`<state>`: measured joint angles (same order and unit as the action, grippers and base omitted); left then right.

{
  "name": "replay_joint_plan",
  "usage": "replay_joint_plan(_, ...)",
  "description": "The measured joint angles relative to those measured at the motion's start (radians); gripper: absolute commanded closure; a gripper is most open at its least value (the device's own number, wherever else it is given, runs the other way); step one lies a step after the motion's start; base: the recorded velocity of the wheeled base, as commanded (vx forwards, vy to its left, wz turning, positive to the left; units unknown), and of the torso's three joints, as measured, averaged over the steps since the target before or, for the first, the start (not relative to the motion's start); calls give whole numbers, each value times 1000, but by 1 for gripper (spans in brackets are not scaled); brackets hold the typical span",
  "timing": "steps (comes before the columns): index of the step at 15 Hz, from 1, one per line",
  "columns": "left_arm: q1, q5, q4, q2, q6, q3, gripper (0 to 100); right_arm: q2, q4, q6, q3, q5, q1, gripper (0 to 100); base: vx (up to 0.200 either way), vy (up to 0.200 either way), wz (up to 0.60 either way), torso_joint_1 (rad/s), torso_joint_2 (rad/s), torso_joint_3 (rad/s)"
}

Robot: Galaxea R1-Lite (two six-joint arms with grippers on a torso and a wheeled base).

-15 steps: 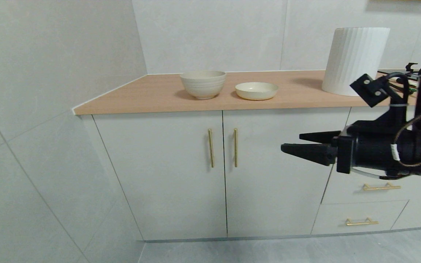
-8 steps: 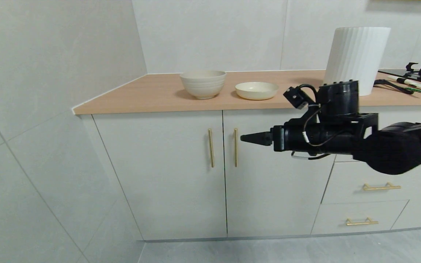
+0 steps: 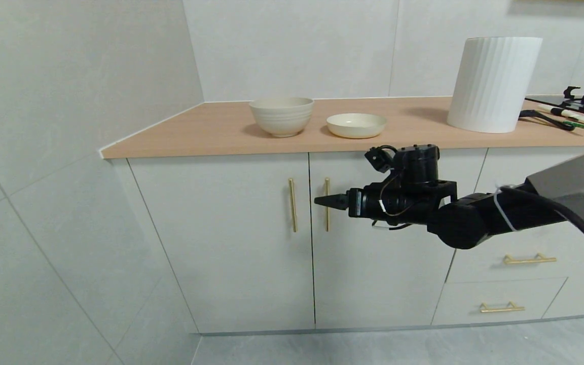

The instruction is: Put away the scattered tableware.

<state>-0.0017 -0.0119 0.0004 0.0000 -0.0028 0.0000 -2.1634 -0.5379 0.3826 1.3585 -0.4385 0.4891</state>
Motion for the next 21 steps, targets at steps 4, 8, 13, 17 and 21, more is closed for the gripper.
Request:
replay_joint_plan(4, 0, 0, 0, 0, 0, 0, 0, -75, -133, 51, 19, 2, 1, 0, 0, 0, 0, 0, 0, 0)
replay_joint_plan(8, 0, 0, 0, 0, 0, 0, 0, -127, -159, 57, 54, 9, 2, 0, 0, 0, 0, 0, 0, 0)
replay_joint_plan(13, 0, 0, 0, 0, 0, 0, 0, -190, -194, 65, 110, 90, 9, 0, 0, 0, 0, 0, 0, 0)
replay_joint_plan(17, 0, 0, 0, 0, 0, 0, 0, -211, -232, 118, 114, 92, 38, 0, 0, 0, 0, 0, 0, 0)
replay_joint_plan(21, 0, 0, 0, 0, 0, 0, 0, -227, -259, 124, 114, 96, 52, 0, 0, 0, 0, 0, 0, 0)
